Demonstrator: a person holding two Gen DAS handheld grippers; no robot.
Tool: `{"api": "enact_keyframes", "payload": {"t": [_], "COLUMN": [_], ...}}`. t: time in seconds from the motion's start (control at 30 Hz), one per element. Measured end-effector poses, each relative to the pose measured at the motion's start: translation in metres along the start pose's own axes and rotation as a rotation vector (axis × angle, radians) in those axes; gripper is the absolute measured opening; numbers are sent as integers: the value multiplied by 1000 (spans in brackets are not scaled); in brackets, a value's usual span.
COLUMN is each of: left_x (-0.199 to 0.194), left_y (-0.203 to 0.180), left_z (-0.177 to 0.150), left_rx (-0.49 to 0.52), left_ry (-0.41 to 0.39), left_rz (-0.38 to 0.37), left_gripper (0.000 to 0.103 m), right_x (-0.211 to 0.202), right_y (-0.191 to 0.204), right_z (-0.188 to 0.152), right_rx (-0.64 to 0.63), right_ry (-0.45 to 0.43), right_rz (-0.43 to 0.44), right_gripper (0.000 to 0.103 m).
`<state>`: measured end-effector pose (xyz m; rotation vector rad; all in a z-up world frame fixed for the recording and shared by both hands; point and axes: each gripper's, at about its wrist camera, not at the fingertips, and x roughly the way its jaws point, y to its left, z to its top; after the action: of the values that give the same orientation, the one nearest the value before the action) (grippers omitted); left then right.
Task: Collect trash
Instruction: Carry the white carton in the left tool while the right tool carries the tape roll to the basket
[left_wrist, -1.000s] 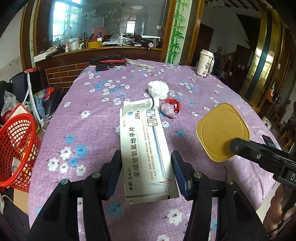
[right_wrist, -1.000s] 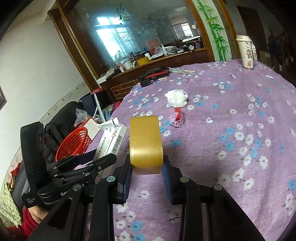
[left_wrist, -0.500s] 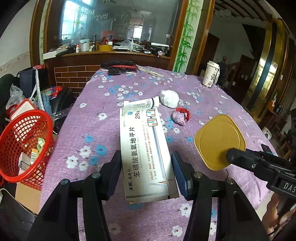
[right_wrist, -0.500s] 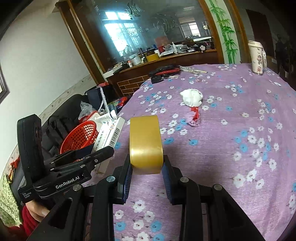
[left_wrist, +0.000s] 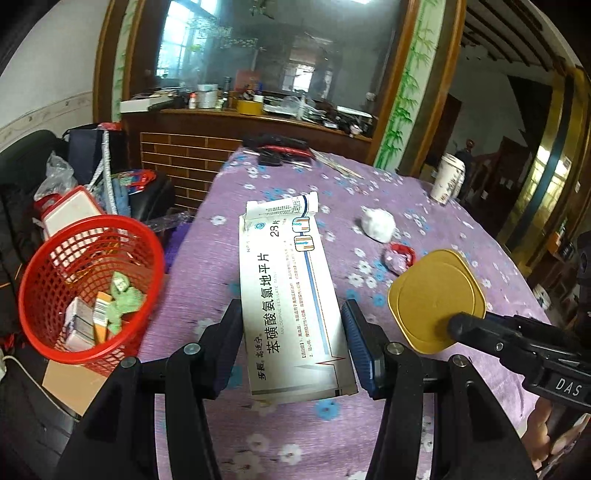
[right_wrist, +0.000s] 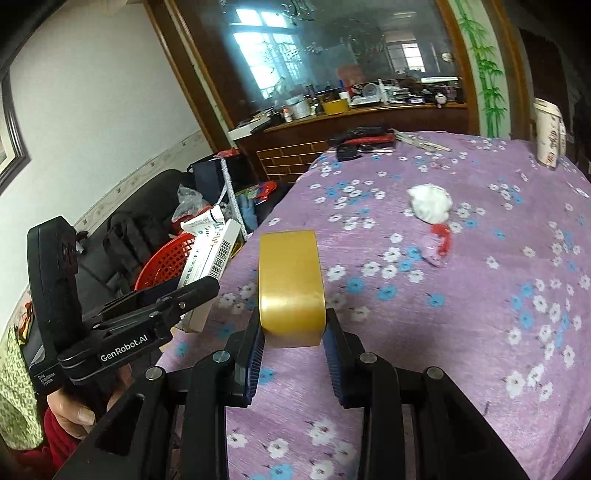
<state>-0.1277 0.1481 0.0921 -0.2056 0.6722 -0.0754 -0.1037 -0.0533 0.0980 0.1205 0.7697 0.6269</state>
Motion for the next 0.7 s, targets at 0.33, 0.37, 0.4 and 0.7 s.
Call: {"api": "enact_keyframes", "payload": {"t": [0.33,0.37,0.4,0.7], "left_x": [-16,-17,-18,-32], "left_y": [51,56,63,119], "left_z": [8,8,9,15], "left_rx": [-81,-88,-98,-172], "left_ry": [-42,-45,-48,-82], "left_rz": [65,71,77,144], "left_gripper": [53,53,52,53], "right_x": [33,36,41,69], "right_y": [28,33,38,82], "right_z": [19,21,23,44], "right_rx": [-48,-57,-66,-134], "right_ry": [44,50,55,83], "right_rz": [36,42,48,93], "right_gripper": [33,33,33,34]}}
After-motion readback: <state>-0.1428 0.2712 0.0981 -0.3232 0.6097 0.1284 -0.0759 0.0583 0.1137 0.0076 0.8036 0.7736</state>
